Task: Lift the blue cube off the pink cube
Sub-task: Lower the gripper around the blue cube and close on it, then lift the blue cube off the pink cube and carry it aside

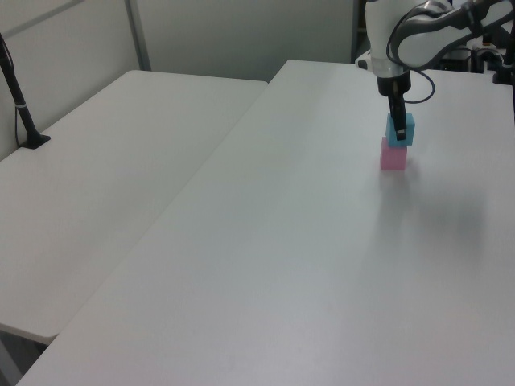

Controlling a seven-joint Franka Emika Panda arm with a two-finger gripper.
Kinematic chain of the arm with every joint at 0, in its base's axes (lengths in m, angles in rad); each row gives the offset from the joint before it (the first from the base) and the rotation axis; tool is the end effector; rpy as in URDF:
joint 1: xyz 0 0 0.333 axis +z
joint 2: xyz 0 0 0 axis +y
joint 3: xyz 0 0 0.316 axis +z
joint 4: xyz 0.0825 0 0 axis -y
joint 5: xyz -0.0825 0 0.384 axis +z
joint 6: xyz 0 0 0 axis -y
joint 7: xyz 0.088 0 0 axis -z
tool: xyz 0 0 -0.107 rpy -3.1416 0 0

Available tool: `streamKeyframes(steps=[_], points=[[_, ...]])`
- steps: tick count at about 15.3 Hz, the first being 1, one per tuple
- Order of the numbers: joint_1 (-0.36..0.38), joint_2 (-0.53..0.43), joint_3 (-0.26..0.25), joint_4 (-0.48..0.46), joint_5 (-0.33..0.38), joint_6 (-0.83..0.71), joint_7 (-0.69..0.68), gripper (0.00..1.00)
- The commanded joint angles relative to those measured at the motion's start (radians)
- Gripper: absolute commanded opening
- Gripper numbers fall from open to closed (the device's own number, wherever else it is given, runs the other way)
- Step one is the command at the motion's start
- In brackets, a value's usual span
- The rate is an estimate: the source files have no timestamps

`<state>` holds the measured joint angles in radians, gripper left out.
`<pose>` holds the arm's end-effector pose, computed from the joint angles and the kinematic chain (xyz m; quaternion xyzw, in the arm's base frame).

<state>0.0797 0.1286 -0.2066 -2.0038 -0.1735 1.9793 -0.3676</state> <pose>0.5567 -0.0797 0.3846 0.9803 0.1590 -0.0950 0.0687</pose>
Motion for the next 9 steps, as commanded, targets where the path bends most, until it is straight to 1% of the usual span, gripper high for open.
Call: streamKeyframes(steps=[1,2,3,4,5,7,9], points=[[-0.008,-0.004,-0.002,-0.007,-0.014,0.023,-0.019,0.45],[-0.011,-0.013,-0.011,0.008,0.000,0.018,-0.039,0.33],[-0.020,-0.017,-0.014,0.040,0.014,0.013,-0.048,0.32],[-0.047,-0.014,-0.022,0.090,0.056,-0.005,-0.050,0.33],[-0.057,-0.001,-0.042,0.150,0.110,-0.004,-0.051,0.36],[-0.057,0.061,-0.076,0.241,0.149,0.004,-0.050,0.38],[-0.067,0.165,-0.082,0.351,0.160,0.004,-0.039,0.38]])
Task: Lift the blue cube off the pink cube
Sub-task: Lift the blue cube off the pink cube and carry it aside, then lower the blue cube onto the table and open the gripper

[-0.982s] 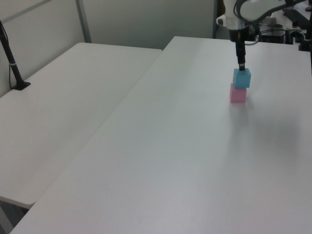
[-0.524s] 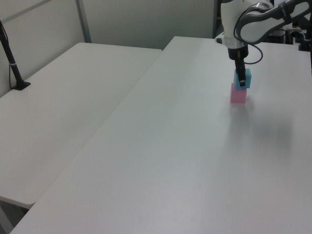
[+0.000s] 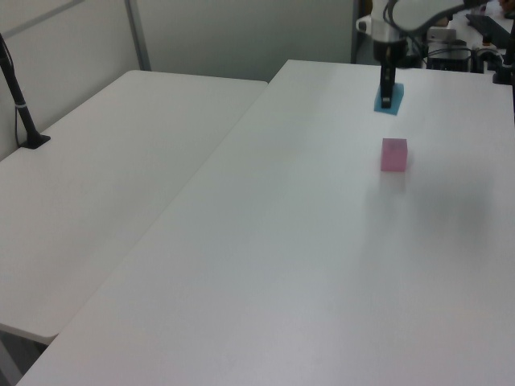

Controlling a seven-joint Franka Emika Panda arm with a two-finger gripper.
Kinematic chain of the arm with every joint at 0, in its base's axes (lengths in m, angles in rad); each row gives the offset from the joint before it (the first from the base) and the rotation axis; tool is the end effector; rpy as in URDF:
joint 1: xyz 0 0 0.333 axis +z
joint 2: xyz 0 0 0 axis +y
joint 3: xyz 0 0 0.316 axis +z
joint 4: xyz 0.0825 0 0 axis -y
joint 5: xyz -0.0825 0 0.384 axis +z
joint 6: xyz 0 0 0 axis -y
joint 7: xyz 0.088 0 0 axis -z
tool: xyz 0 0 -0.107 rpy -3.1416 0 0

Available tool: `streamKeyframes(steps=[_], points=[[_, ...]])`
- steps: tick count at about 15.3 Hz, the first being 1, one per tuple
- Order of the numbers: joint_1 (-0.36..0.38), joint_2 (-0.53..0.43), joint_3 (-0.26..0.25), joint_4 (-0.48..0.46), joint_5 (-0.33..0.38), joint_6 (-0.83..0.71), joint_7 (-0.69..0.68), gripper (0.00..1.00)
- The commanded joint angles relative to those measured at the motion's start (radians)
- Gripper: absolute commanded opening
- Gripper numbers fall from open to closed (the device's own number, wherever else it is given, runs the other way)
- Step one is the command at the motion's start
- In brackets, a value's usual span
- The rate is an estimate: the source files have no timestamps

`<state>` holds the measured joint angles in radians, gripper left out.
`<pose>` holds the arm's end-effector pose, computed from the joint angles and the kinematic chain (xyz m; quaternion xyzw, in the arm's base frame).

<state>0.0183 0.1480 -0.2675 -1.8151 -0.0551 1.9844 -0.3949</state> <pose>0.5863 -0.1459 0.4610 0.9953 0.0851 -0.0018 0.0467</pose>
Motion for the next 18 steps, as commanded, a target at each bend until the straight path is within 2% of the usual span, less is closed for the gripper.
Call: streamKeyframes(steps=[1,3,4,7,10,11,12,13,16,18], points=[[-0.024,0.201,-0.021,0.221,0.059,-0.001,-0.012,0.38],[-0.047,0.339,-0.021,0.340,0.098,0.008,0.007,0.38],[-0.063,0.376,-0.021,0.373,0.100,0.025,0.016,0.38],[-0.087,0.481,-0.018,0.384,0.101,0.163,0.059,0.39],[-0.089,0.542,-0.018,0.402,0.098,0.203,0.064,0.42],[-0.096,0.544,-0.018,0.402,0.100,0.203,0.059,0.49],[-0.097,0.544,-0.018,0.399,0.101,0.203,0.062,0.91],[-0.095,0.541,-0.019,0.396,0.098,0.203,0.062,1.00],[-0.086,0.477,-0.024,0.389,0.100,0.194,0.067,1.00],[-0.078,0.347,-0.024,0.321,0.093,0.171,0.146,1.00]])
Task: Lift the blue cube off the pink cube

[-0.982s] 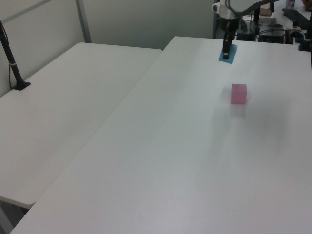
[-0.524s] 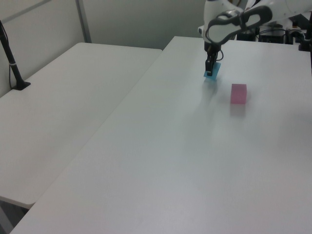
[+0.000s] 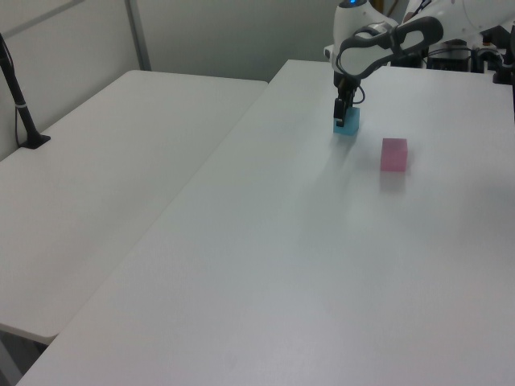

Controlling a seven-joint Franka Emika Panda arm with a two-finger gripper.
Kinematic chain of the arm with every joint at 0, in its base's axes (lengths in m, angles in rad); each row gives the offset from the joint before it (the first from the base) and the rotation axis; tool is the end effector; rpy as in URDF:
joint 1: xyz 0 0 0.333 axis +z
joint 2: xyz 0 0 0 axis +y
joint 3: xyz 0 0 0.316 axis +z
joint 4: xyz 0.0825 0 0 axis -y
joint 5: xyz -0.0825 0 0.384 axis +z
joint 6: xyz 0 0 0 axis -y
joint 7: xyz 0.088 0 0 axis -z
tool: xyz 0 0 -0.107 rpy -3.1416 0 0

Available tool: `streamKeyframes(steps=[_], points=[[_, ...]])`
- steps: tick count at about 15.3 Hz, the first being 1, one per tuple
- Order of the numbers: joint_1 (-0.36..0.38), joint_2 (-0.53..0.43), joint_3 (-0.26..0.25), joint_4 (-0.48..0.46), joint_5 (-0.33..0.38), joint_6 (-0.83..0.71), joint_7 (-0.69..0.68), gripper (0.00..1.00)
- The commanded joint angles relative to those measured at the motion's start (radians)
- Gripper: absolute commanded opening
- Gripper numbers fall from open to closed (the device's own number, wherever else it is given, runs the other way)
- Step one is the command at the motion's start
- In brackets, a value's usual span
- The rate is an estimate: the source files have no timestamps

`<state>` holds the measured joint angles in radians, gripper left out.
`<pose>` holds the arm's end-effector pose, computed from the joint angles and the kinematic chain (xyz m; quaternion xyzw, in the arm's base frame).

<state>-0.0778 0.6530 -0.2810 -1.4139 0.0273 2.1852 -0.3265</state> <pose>0.7017 -0.2169 0.3416 0.9949 0.0104 0.0431 0.0905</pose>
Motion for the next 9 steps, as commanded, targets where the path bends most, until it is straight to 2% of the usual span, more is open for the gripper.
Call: streamKeyframes(steps=[1,2,3,4,5,7,9], points=[[0.044,-0.267,-0.009,-0.132,0.006,-0.098,0.166,1.00],[0.058,-0.330,-0.004,-0.149,-0.009,-0.164,0.226,1.00],[0.081,-0.399,0.008,-0.155,-0.056,-0.276,0.306,1.00],[0.104,-0.435,0.022,-0.155,-0.082,-0.345,0.352,1.00],[0.104,-0.490,0.070,-0.160,-0.093,-0.428,0.390,1.00],[0.099,-0.571,0.130,-0.216,-0.093,-0.472,0.391,1.00],[0.116,-0.642,0.149,-0.275,-0.093,-0.475,0.391,1.00]])
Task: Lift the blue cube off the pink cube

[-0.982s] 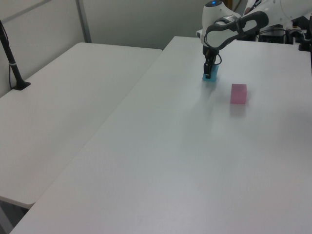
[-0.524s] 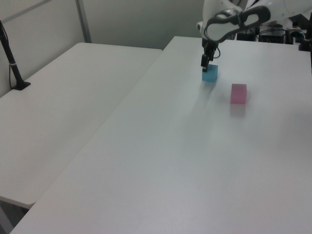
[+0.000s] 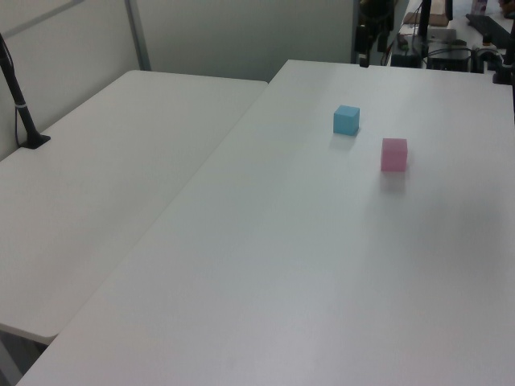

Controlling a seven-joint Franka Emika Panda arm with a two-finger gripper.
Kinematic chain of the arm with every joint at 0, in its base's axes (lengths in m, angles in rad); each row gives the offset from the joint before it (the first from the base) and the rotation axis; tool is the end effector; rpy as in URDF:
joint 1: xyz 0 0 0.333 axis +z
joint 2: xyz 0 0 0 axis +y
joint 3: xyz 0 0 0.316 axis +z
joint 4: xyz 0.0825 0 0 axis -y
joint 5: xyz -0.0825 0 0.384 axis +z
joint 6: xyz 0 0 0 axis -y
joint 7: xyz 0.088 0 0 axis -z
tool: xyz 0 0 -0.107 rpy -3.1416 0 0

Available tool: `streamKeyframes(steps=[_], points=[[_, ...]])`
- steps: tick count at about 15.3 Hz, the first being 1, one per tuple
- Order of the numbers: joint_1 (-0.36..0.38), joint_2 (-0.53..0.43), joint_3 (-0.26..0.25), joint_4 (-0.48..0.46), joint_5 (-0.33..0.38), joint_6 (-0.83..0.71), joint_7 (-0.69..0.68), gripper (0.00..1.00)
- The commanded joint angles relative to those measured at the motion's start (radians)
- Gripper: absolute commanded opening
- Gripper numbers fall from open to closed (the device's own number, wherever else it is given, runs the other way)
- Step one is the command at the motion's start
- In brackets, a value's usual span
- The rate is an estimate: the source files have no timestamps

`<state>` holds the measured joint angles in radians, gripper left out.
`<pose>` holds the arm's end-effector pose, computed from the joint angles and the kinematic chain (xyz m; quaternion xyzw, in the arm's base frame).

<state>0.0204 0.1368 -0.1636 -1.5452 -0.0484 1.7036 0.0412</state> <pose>0.5995 -0.0848 0.5703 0.9954 -0.0882 0.0099 0.0357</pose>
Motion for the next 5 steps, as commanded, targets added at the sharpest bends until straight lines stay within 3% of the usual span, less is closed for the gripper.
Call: streamKeyframes(steps=[1,5], points=[[0.035,-0.147,0.033,-0.151,-0.018,-0.001,0.026,1.00],[0.052,-0.174,0.036,-0.153,-0.015,-0.051,0.022,1.00]])
